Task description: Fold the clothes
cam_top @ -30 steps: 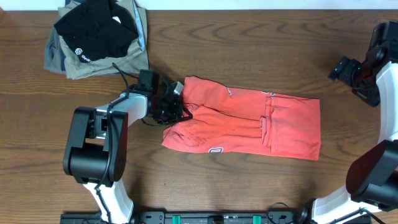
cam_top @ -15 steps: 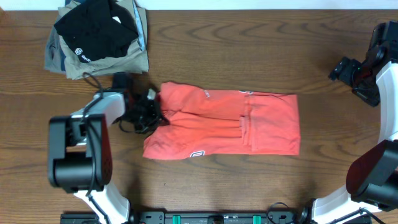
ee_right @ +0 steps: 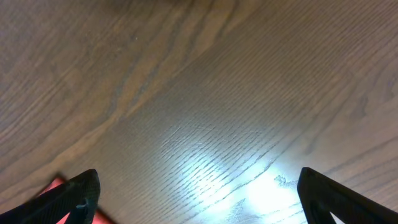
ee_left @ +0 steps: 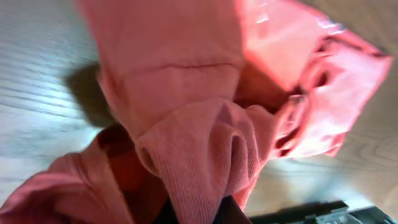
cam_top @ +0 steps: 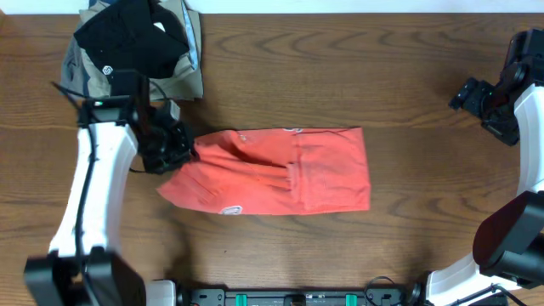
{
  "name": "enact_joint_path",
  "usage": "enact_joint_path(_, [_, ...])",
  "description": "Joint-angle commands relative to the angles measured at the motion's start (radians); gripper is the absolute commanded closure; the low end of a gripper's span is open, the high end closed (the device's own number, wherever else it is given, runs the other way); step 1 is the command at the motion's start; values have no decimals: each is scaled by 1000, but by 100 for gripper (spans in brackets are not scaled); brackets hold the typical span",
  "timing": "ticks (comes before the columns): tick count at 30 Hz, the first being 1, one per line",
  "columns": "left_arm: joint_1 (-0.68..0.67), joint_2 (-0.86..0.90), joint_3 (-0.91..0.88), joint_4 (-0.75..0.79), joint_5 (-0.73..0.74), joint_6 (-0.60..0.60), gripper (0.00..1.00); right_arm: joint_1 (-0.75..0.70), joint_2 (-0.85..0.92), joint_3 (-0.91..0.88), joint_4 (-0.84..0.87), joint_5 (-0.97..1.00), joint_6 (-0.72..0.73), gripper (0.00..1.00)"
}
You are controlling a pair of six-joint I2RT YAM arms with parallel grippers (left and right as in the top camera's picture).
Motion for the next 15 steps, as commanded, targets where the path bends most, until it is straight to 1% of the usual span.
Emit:
enact_joint_path(1, [-27,-66,84,-29,-36,27,94,-2,-2,9,0,13,-13,1])
enact_joint_path(6, [-108,-106,100,-25,-35,-11,94,-2,-2,9,0,13,-13,1])
enact_joint_path(11, [-248,-89,100,9,-36,-42,94,-2,-2,9,0,13,-13,1])
enact_joint_path(15, [-365,-68,99,74,-80,-107,94,-2,-2,9,0,13,-13,1])
